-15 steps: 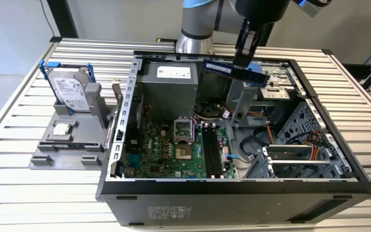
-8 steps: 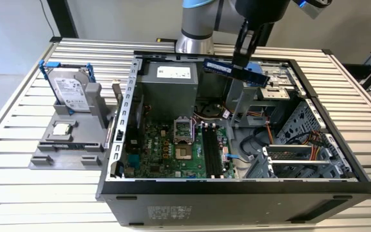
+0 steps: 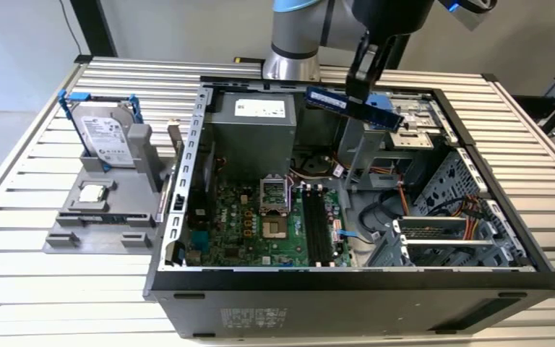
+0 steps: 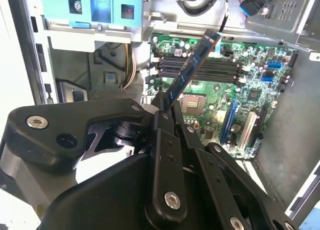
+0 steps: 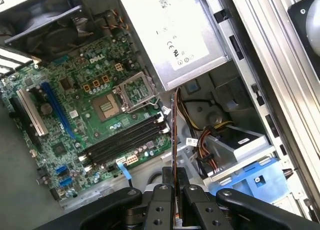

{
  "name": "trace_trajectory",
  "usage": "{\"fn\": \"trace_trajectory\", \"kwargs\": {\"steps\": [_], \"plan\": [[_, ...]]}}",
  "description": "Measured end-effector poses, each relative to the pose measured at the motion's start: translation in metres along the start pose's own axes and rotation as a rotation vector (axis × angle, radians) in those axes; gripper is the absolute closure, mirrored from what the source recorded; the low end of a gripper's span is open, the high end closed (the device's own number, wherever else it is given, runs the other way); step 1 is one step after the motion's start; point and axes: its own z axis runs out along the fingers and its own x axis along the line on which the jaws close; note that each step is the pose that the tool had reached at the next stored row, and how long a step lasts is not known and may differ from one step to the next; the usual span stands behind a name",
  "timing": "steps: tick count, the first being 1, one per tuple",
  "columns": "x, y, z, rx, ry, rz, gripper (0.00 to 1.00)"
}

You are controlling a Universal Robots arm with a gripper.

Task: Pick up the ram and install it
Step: 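Insert the ram into the slot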

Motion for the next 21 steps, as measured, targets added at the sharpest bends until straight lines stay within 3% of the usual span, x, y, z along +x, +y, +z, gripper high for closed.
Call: {"fn": "trace_trajectory", "kwargs": {"steps": [21], "plan": [[0.0000,0.0000,0.0000,0.0065,-0.0037,0.158,1.00]]}}
